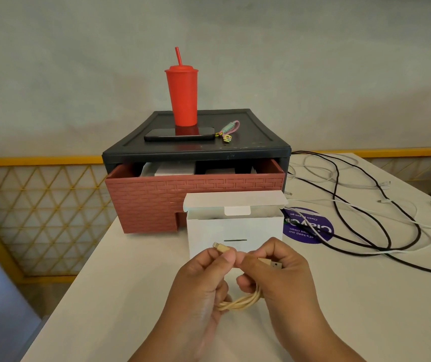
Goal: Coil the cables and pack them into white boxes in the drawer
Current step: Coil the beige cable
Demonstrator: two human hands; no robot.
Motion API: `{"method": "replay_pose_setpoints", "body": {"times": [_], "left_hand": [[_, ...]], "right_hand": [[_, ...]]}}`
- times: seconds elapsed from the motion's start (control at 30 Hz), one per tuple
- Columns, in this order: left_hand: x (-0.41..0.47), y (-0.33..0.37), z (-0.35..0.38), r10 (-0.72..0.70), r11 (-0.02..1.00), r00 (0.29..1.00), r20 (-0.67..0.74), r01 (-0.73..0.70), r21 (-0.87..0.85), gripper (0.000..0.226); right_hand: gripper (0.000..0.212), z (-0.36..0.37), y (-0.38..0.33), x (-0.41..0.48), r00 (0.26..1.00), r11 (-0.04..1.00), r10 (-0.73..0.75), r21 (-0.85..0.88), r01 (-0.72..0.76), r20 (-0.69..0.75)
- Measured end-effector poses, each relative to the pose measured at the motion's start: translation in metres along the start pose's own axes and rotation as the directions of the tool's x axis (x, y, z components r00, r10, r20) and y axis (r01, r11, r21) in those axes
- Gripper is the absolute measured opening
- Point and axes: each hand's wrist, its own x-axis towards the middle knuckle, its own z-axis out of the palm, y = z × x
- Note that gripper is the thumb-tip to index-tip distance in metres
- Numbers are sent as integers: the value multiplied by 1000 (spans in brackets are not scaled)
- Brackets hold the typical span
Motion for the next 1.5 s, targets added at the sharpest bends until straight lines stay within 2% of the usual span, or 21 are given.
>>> {"method": "replay_pose_setpoints", "body": {"times": [0.1,0.27,0.43,0.6,0.73,0.87,0.93,1.1,1.33,1.5], "left_hand": [[2,-3,-1,-4,1000,998,-61,4,-4,22],[3,-6,-2,-1,1000,992,-123,3,19,16],[12,-8,-10,-37,994,989,-143,51,92,18],[19,-11,-15,-82,980,988,-133,104,172,10],[22,-13,-17,-84,969,989,-125,110,220,16],[23,-15,-18,-73,965,989,-125,102,242,25],[23,-13,-18,-98,975,988,-122,120,188,28],[25,-8,-20,-277,954,960,-38,270,-132,25],[25,-9,-20,-321,924,947,-30,306,-227,23],[24,-9,-20,-290,928,957,-25,275,-252,24]], "right_hand": [[28,1,2,0,999,997,-48,-68,47,-21],[31,0,3,2,997,979,-74,-192,74,8],[16,-11,7,15,993,931,47,-366,-5,107],[7,-18,11,23,971,904,173,-418,-90,165],[14,-22,13,28,964,901,223,-408,-148,143],[10,-24,12,29,936,904,317,-347,-249,155],[11,-25,11,29,920,903,350,-325,-282,177],[16,-27,7,29,898,894,384,-331,-303,215],[18,-28,5,29,880,887,399,-351,-300,258],[22,-27,5,26,866,895,400,-330,-299,301]]}}
